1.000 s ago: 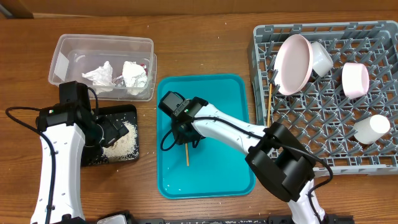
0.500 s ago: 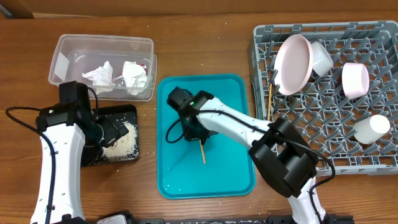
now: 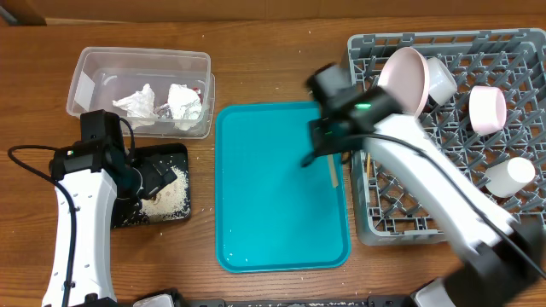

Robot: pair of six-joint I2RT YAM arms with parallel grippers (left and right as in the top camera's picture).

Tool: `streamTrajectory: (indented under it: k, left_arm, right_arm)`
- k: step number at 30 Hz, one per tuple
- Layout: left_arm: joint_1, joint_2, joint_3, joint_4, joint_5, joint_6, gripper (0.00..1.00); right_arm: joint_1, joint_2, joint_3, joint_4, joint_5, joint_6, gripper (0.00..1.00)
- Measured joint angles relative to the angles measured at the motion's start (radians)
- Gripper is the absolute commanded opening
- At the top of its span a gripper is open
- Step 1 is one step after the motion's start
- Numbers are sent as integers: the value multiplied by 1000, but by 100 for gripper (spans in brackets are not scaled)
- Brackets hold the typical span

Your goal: Sort waste into correct bins and load items into the dishwasher

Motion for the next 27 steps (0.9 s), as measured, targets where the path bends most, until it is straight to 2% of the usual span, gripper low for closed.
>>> streamTrajectory:
  k: [3, 7, 18, 24, 27]
  left_arm:
    - [0, 0, 0, 5, 14, 0, 100]
    - [-11, 0, 0, 5, 21, 0, 100]
    - [-66, 0, 0, 13, 40, 26, 100]
    - [-79, 0, 0, 13, 41, 27, 100]
    - [-79, 0, 0, 14, 41, 31, 100]
  right_arm:
    - [-106, -69, 6, -14, 8, -67, 4]
    - [-206, -48, 2, -21, 15, -121, 4]
    - [-266, 87, -160, 64, 10, -155, 5]
    - [-266, 116, -182, 57, 6, -158, 19]
    - [-266, 113, -180, 32, 6, -154, 33]
